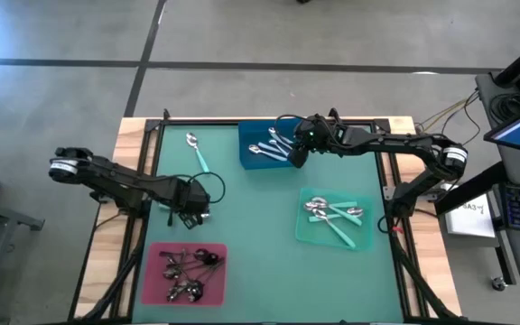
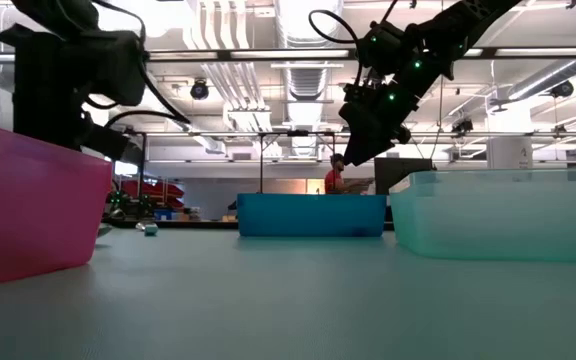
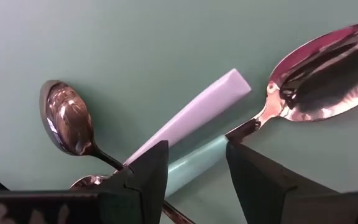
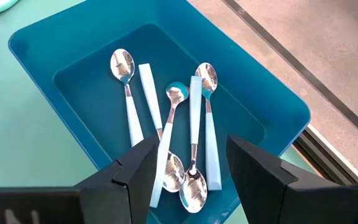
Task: Sort silverware by color (type)
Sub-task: Put the green spoon into the green bin
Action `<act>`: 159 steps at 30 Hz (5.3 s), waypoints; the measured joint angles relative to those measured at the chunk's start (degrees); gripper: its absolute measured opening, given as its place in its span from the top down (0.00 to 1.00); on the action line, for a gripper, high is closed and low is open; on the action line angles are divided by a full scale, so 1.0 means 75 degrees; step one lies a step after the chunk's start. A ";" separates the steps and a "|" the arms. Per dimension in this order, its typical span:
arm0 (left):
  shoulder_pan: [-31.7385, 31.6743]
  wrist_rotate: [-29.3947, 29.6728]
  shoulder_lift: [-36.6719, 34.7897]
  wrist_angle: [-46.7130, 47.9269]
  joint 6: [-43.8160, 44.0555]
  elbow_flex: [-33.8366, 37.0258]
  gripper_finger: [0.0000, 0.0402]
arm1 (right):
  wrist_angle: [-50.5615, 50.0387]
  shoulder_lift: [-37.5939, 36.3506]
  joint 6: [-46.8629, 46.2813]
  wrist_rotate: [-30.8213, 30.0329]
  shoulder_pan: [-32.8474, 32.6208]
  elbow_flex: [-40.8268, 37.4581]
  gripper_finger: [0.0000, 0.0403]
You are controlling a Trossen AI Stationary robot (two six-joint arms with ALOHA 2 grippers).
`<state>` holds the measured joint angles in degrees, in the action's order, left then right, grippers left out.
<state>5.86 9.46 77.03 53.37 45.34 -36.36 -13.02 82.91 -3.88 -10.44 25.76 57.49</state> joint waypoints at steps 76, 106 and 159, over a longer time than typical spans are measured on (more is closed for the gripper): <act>0.0123 0.2796 -0.0581 -0.8650 -0.3181 -0.0503 0.95 | 0.0177 0.0013 -0.0453 0.0004 0.0000 0.0000 0.55; 0.0193 0.3290 -0.0180 -1.1196 -0.4381 -0.0489 0.95 | 0.0998 0.0068 -0.2183 0.1269 0.0003 0.0003 0.55; 0.0083 0.3364 0.1051 -1.2196 -0.4691 -0.1221 0.85 | 0.3373 0.0072 -0.1707 0.3789 -0.1883 0.0012 0.87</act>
<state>6.48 34.69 84.91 -38.10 10.15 -45.52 12.28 83.45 -16.68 17.98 11.64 57.58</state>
